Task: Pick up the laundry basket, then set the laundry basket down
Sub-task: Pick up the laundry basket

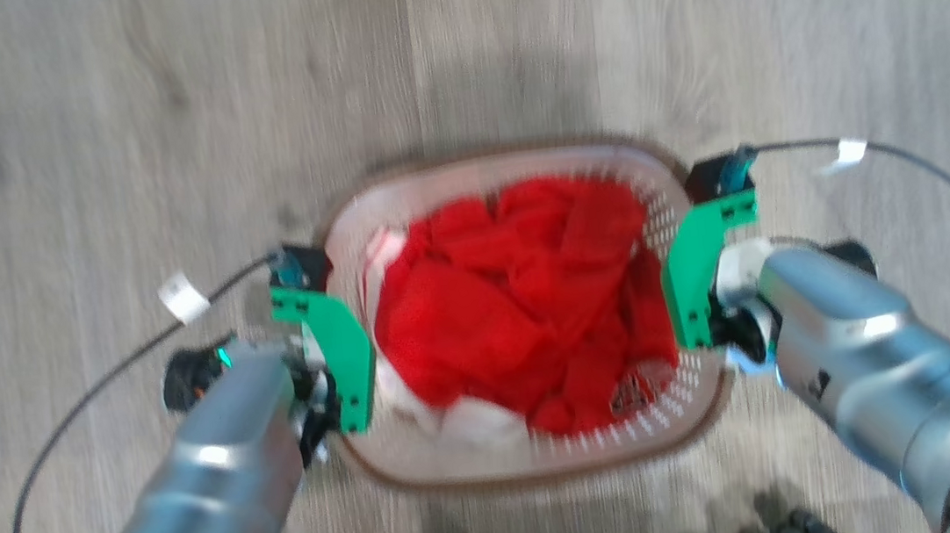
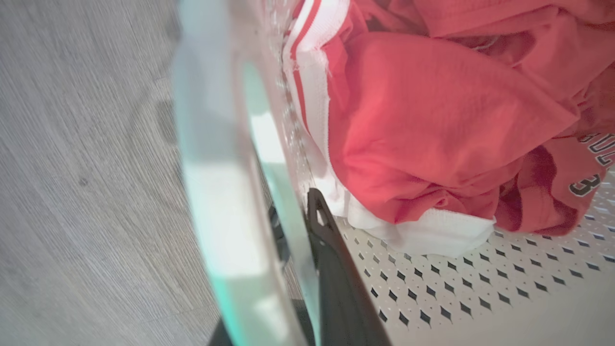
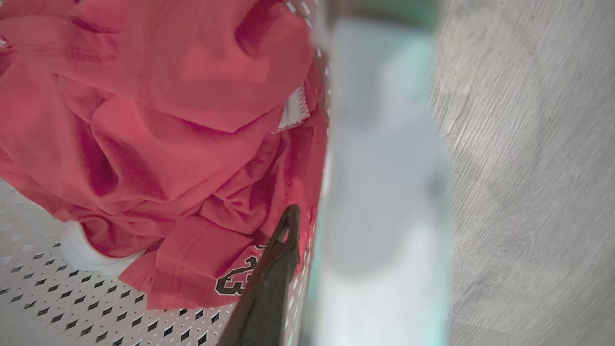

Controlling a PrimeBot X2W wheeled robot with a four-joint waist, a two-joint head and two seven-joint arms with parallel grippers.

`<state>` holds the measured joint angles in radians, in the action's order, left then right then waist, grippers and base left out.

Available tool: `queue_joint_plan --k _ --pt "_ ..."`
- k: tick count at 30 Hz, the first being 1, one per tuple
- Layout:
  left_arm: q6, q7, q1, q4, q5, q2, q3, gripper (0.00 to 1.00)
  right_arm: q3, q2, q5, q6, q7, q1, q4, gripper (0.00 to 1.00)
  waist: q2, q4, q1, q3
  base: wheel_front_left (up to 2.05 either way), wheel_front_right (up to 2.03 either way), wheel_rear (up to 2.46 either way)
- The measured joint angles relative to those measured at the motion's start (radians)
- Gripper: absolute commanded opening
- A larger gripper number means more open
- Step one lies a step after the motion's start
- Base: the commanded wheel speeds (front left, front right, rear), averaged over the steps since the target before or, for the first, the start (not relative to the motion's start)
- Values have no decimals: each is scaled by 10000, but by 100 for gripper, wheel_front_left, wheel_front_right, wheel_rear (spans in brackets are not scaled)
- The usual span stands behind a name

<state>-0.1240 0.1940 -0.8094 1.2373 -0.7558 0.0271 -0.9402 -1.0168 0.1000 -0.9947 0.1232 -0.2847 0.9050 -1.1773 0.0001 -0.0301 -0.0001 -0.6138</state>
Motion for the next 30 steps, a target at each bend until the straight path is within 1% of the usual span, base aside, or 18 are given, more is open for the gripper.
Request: queue_joint_plan --k 4,8,10,11,13,15,19,20,25,30 --pt "4 790 630 -295 -640 92 -309 0 -278 25 -380 0 -489 -599 111 0 0 7 0 1017 0 0 0" --pt "4 1386 1299 -602 -1231 330 -631 0 -558 27 -786 -2 -895 -1248 249 0 0 14 0 2079 0 0 0" --pt "4 1519 1529 -686 -1423 420 -825 0 -692 25 -953 -12 -1070 -1470 359 0 0 18 -1 2606 0 0 0" --pt "4 1519 1529 -686 -1423 420 -825 0 -692 25 -953 -12 -1070 -1470 359 0 0 18 -1 2606 0 0 0" --pt "4 1634 1733 -815 -1657 522 -913 0 -834 27 -1127 -86 -1139 -1666 460 0 0 26 0 3123 0 0 0" --pt "4 1676 1960 -909 -1862 648 -1068 0 -955 29 -1279 -88 -1189 -1874 587 0 0 41 -1 3631 0 0 0" --pt "2 1745 2542 -941 -2111 717 -1302 0 -1281 25 -1519 -90 -1279 -2385 709 0 0 74 -1 4573 0 0 0" --pt "2 1804 2846 -974 -2282 734 -1475 0 -1442 25 -1649 -92 -1306 -2683 715 0 0 82 -1 5002 0 0 0" --pt "2 2067 3311 -1124 -2581 888 -1787 0 -1737 -4 -1956 -102 -1365 -3199 790 0 0 76 -1 5844 0 0 0" --pt "2 2209 3296 -1243 -2792 974 -1918 0 -1875 -2 -2136 -104 -1363 -3194 796 0 -1 -45 -1 6218 0 0 0"
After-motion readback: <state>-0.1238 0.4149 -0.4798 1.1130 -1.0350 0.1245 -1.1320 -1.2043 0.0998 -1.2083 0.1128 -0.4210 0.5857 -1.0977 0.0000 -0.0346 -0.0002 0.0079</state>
